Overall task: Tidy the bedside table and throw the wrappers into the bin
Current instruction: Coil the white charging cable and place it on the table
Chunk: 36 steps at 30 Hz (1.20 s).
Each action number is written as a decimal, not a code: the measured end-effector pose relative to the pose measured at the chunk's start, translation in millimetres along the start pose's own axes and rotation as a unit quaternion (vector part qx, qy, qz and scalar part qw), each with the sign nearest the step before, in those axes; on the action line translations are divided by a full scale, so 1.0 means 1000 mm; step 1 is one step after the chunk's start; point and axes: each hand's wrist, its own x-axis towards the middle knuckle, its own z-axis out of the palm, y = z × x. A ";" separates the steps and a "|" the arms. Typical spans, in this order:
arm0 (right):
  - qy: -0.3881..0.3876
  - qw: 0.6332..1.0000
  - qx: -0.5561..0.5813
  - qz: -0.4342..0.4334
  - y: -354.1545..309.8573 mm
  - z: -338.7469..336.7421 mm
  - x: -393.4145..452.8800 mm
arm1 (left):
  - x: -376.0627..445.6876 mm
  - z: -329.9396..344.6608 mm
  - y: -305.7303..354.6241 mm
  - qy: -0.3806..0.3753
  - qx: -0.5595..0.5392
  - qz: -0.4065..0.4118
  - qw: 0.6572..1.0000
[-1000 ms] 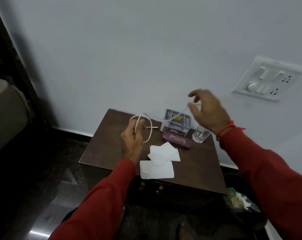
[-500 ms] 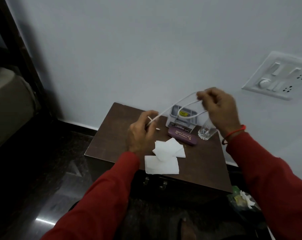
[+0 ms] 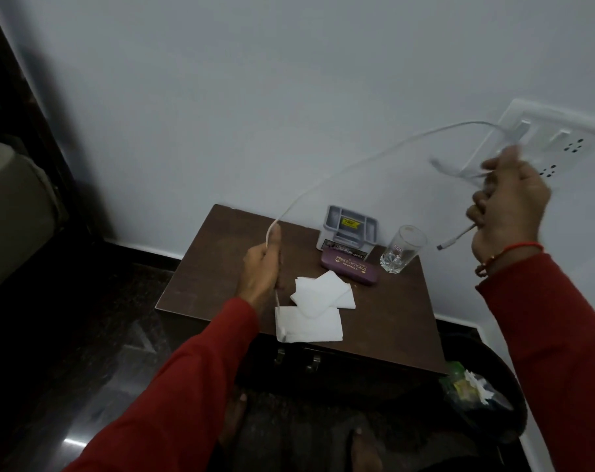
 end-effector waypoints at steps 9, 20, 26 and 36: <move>-0.216 0.858 -0.448 -0.128 0.065 -0.014 -0.044 | -0.028 0.034 0.040 -0.214 -0.427 -0.043 0.878; -0.346 0.925 -0.153 0.019 0.119 -0.042 -0.112 | -0.034 0.060 0.074 -0.211 -0.456 -0.032 0.864; -0.456 0.884 -0.086 0.062 0.120 -0.024 -0.120 | -0.036 0.075 0.066 -0.200 -0.510 -0.090 0.831; -0.328 0.933 -0.145 -0.015 0.134 -0.018 -0.126 | -0.047 0.085 0.054 -0.173 -0.198 0.004 0.965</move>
